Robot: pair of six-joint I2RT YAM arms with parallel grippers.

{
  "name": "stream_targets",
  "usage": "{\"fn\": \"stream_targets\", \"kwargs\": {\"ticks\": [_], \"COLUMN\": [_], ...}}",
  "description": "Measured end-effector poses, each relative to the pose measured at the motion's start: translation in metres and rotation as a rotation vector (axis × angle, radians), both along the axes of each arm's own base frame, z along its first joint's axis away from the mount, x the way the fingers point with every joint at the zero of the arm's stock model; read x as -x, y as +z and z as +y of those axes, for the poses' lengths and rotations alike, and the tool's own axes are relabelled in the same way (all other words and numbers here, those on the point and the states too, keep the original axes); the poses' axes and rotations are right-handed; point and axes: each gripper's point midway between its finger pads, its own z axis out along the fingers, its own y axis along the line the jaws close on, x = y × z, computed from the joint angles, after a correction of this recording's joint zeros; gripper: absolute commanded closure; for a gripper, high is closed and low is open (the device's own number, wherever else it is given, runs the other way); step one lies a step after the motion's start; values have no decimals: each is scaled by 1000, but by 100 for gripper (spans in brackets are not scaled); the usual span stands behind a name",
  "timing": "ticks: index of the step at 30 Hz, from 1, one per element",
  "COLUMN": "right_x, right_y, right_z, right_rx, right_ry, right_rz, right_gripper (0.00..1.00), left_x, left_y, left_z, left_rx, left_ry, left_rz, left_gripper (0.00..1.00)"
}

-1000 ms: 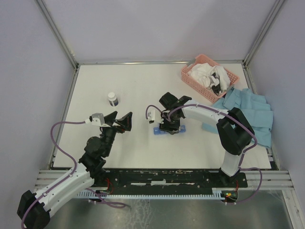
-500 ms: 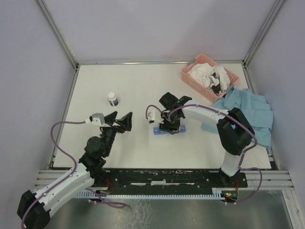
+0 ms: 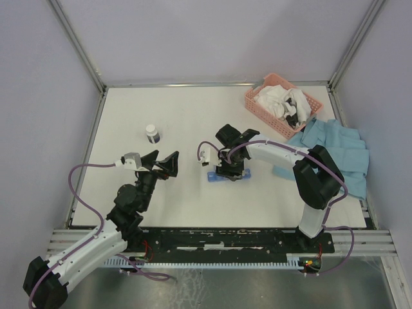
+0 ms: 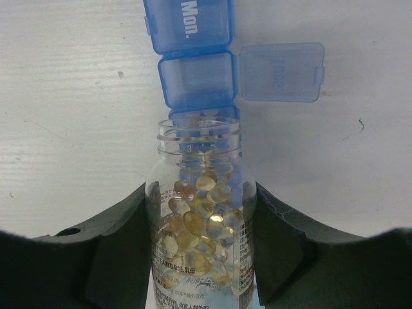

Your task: Sort the pills into containers

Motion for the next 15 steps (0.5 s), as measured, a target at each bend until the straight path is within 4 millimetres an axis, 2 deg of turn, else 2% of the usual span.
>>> {"fn": "stream_targets", "kwargs": {"ticks": [3, 15], "right_x": [-4, 5], "right_y": [0, -1], "right_z": [1, 1], "right_rx": [2, 29], "right_ry": [-7, 23], "right_rz": [-23, 1], "right_gripper": [93, 96], "left_x": [0, 0], "left_y": [0, 0], "left_z": [0, 0], "left_rx": [0, 0], "left_ry": [0, 0], "left_rz": [0, 0], "left_gripper": [0, 0]}}
